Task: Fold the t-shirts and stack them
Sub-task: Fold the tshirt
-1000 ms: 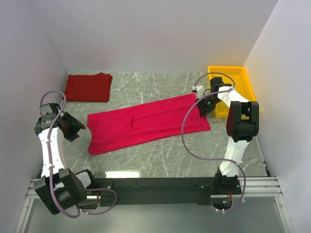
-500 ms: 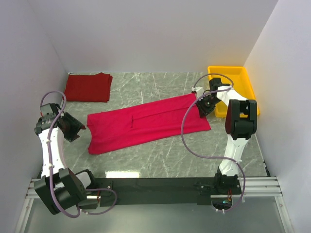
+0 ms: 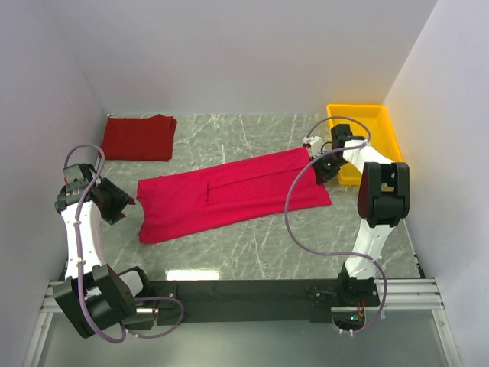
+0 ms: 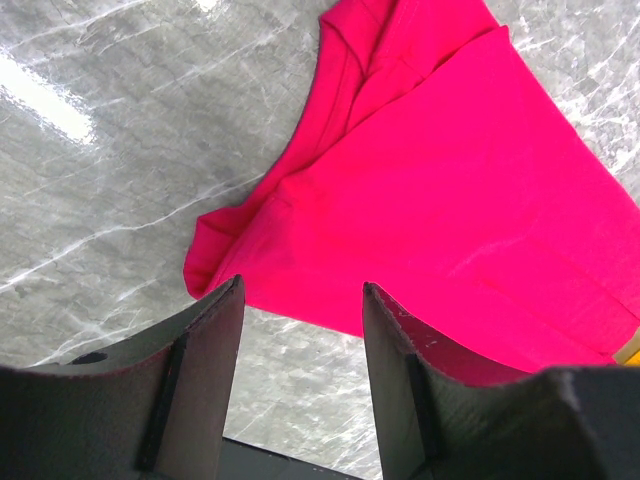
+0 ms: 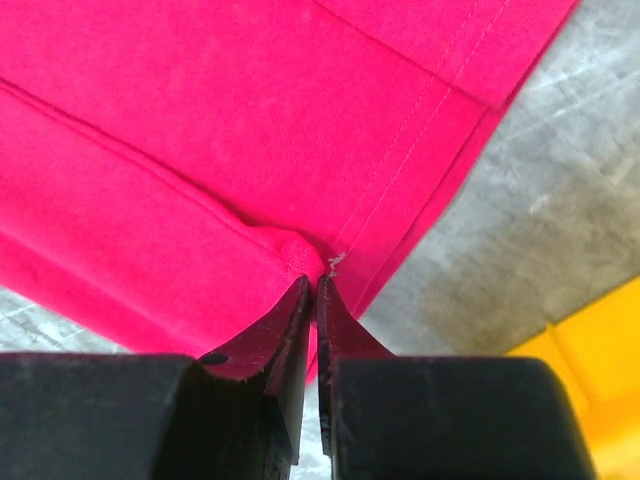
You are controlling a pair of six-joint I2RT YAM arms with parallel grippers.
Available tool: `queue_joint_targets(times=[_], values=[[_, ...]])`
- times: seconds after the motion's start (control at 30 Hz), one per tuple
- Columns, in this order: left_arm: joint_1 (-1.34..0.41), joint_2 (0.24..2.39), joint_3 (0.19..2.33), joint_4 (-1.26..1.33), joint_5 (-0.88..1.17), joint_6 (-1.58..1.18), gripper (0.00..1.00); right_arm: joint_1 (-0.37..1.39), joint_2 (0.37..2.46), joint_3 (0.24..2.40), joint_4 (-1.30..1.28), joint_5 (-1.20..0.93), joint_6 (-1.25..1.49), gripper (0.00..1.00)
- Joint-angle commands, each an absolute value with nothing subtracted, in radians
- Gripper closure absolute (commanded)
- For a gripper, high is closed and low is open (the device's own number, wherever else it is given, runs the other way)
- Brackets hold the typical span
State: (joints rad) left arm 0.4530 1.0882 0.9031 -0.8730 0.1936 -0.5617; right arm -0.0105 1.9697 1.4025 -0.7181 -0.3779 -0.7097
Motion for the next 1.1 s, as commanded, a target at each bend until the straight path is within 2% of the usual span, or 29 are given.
queue_joint_targets(times=[0.0, 0.23, 0.73, 1.0, 1.07], values=[[0.459, 1.063, 0.891, -0.85, 0.186, -0.552, 0.44, -0.006, 1.865, 1.37, -0.643, -0.382, -0.674, 0.9], [0.459, 1.065, 0.89, -0.85, 0.189, -0.548, 0.44, -0.006, 1.83, 1.321, -0.568, -0.371, -0.621, 0.96], [0.459, 1.061, 0.888, -0.854, 0.184, -0.545, 0.44, -0.008, 1.841, 1.284, -0.5, -0.298, -0.563, 0.98], [0.459, 1.063, 0.888, -0.856, 0.183, -0.541, 0.44, -0.008, 1.85, 1.279, -0.494, -0.284, -0.557, 0.98], [0.459, 1.062, 0.885, -0.853, 0.186, -0.543, 0.44, -0.009, 1.855, 1.281, -0.499, -0.284, -0.558, 0.94]])
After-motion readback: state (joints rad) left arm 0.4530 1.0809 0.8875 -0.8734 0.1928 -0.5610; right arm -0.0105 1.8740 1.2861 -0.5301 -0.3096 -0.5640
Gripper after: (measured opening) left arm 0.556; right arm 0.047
